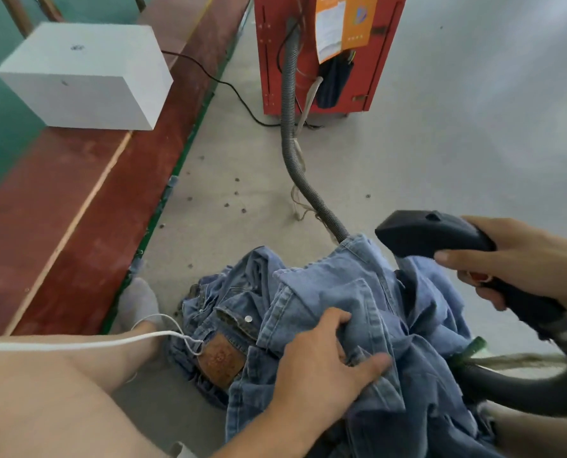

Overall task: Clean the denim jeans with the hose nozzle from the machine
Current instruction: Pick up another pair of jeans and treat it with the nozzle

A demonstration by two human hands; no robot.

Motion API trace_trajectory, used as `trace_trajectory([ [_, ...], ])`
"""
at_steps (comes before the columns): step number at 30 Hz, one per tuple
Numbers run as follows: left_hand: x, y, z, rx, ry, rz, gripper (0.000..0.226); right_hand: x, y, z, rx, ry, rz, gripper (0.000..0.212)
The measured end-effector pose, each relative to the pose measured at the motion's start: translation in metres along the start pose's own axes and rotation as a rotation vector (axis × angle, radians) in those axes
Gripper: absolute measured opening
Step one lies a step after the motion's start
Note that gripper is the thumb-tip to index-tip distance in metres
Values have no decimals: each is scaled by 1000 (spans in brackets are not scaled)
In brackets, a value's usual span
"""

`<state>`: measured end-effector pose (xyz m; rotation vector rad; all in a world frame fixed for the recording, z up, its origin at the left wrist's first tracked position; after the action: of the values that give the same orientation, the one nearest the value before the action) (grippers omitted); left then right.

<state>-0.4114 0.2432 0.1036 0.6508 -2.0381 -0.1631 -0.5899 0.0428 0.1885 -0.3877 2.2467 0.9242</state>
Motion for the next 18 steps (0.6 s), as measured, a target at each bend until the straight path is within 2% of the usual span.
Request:
trace_trajectory([
  [3, -4, -7, -12, 168, 162, 18, 15, 2, 10, 9, -93, 153, -55, 58],
  [4, -6, -9, -17, 227, 197, 14, 8, 2, 14, 10, -112, 184, -78, 60],
  [5, -8, -10, -21, 264, 227, 16, 7, 0, 18, 10, -114, 196, -100, 60],
  [7, -8, -10, -26, 237, 252, 53, 17, -2, 22, 13, -99, 195, -128, 55],
  [9, -2, -6, -21, 81, 243, 94, 25, -5, 23, 19, -61, 165, -135, 33],
  [11, 5, -1, -12, -102, 176, 36, 13, -5, 20, 23, 9, 110, -125, 11],
  [13, 7, 0, -6, -201, -37, -11, 65, -4, 16, 25, 45, 98, -113, 14],
  [14, 9, -1, -4, -210, -200, 12, 79, -4, 15, 25, 50, 100, -109, 13],
  [15, 13, -3, -1, -212, -313, 74, 79, -6, 15, 25, 55, 103, -106, 13],
  [16, 18, -4, 0, -207, -348, 142, 67, -7, 15, 25, 57, 100, -112, 13],
  [18, 23, -9, 2, -202, -186, 151, 33, -8, 16, 23, 65, 88, -124, 16],
])
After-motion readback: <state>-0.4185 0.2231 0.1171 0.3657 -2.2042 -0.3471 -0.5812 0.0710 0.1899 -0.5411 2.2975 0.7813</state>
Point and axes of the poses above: each hand's wrist, its own y-axis away from the middle knuckle, its own z-axis out of the palm, x = y × z, the point moved 5 cm from there along -y, towards the middle knuckle, and after that the axes turned 8 degrees about x, right-handed, at the moved point
